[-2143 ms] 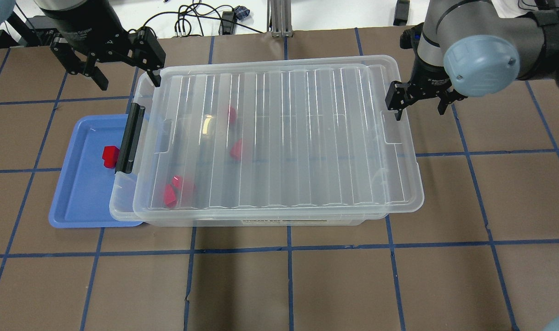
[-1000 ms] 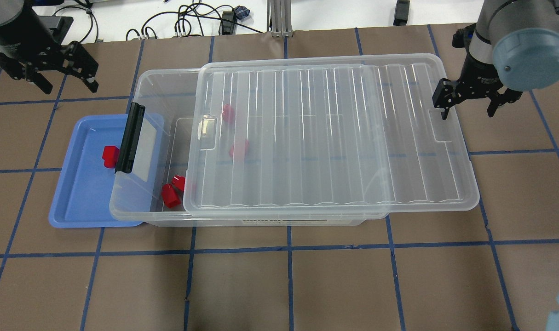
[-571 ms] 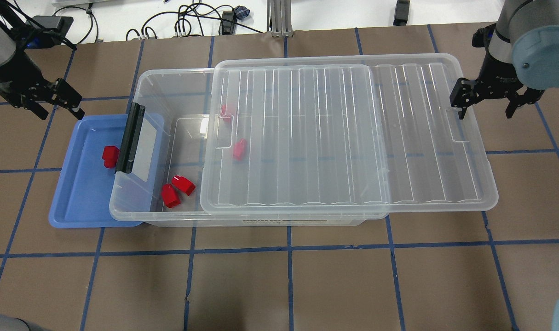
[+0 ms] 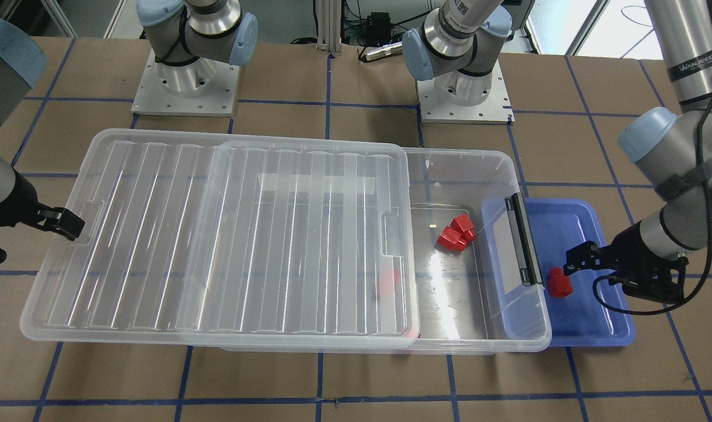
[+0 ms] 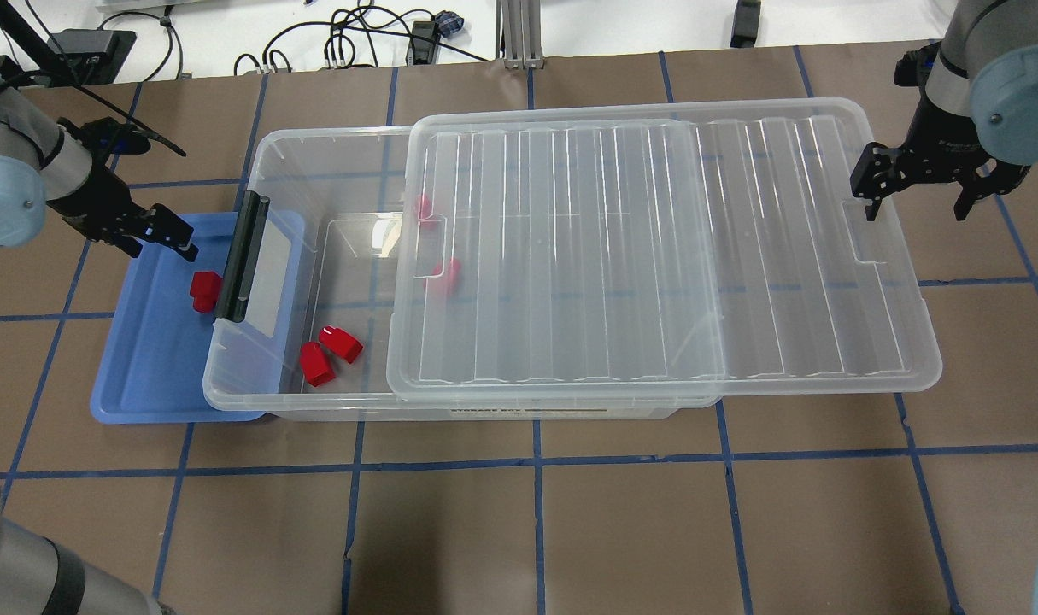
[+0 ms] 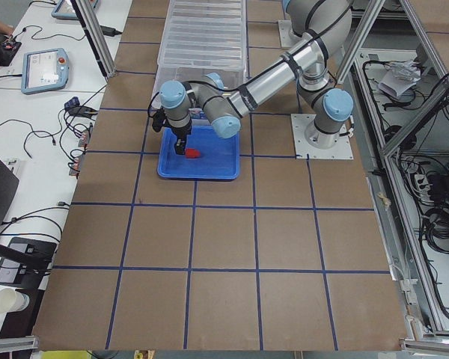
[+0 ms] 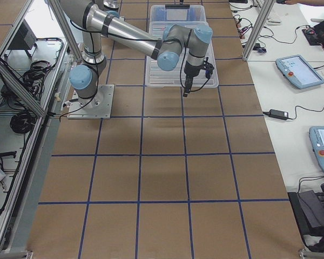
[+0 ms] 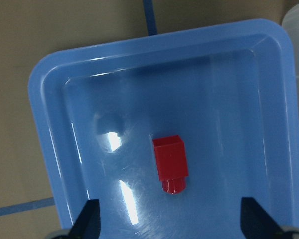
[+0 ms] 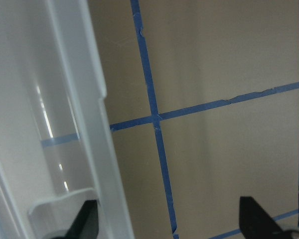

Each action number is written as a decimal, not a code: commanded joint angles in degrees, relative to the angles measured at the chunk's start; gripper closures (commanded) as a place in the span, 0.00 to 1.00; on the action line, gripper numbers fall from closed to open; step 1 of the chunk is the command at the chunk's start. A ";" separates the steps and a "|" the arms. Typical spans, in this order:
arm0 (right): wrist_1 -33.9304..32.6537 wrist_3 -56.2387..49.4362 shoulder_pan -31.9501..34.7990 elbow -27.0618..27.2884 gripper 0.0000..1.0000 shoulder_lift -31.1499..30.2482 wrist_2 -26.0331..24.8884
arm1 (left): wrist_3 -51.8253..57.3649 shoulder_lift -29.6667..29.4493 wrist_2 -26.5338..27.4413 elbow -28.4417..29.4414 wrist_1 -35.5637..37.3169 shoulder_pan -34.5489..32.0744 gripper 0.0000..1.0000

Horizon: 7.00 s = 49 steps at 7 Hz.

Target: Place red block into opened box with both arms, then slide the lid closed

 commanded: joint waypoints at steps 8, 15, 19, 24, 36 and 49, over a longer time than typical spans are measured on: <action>11.55 0.08 11.61 -12.10 0.00 -8.43 12.52 | -8.60 -4.03 2.54 -0.60 1.53 -1.11 1.00; 14.24 1.93 13.38 -12.92 0.00 -8.61 12.80 | -26.51 8.64 4.29 16.37 -25.29 -19.78 1.00; 14.41 1.49 13.29 -12.92 0.00 -8.52 12.71 | -33.82 9.10 4.12 5.93 -14.61 -24.84 1.00; 14.41 1.22 12.94 -12.92 0.00 -8.44 12.71 | -35.07 2.70 1.42 -7.42 8.75 -25.81 1.00; 5.86 -28.04 -12.90 1.62 0.00 -6.95 9.20 | -34.98 14.34 3.86 19.62 -29.11 -25.64 0.00; -2.81 -7.76 1.94 9.05 0.00 -7.03 11.92 | -31.12 21.92 1.14 11.80 -28.71 -25.46 0.00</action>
